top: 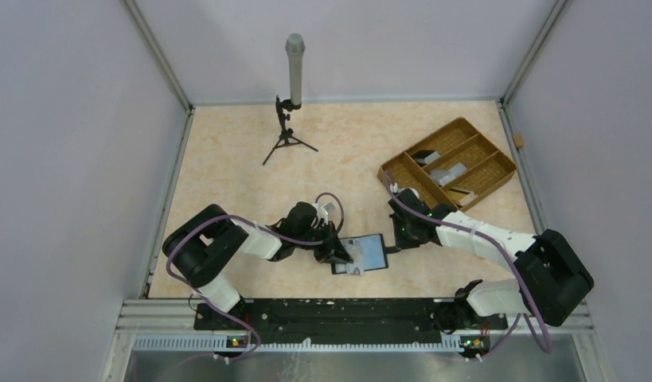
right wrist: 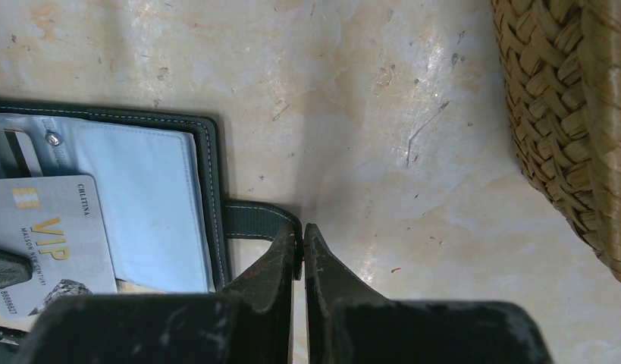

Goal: Put the credit cards into the card holder
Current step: Insert the credit card into the card holder.

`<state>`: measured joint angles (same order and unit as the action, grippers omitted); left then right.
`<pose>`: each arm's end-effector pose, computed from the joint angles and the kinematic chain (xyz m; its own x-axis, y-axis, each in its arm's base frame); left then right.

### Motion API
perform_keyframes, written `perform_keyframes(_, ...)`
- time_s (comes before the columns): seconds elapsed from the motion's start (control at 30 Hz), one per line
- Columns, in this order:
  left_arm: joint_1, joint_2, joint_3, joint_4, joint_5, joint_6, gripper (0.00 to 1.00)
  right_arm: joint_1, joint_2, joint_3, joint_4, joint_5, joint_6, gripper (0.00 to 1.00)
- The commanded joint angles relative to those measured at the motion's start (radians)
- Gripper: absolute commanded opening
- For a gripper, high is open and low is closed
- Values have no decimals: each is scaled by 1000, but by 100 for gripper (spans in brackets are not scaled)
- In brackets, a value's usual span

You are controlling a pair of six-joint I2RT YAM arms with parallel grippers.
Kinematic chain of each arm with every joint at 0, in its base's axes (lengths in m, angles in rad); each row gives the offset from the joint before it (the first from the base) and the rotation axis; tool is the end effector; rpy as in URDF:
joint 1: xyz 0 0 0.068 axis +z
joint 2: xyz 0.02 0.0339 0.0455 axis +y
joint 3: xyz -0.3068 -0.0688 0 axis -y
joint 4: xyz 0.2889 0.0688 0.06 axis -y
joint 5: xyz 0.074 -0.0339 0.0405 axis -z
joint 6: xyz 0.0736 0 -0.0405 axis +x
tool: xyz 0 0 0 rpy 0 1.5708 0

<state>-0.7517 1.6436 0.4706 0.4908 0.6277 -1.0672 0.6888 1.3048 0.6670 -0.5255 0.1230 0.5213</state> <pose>0.1993 -0.2455 0.0922 -0.9980 -0.0374 -0.0503 0.0240 0.5122 -0.8585 0.2107 0.1618 0.1507 -0.9101 -0.1091 -0.3998 -0.1615 0.9818 0.0997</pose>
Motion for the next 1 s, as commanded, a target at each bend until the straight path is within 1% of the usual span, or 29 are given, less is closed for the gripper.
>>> perform_keyframes(0.0,-1,22,17,58,2,21,0,-5,4,2,-12,24,10,0)
perform_keyframes(0.57,20,90,-12,196,-50,-25,0,-3,-10,-7,-21,21,16,0)
perform_keyframes(0.97,22,141,-15,298,-19,-42,0,-2,-10,-7,-19,18,19,0)
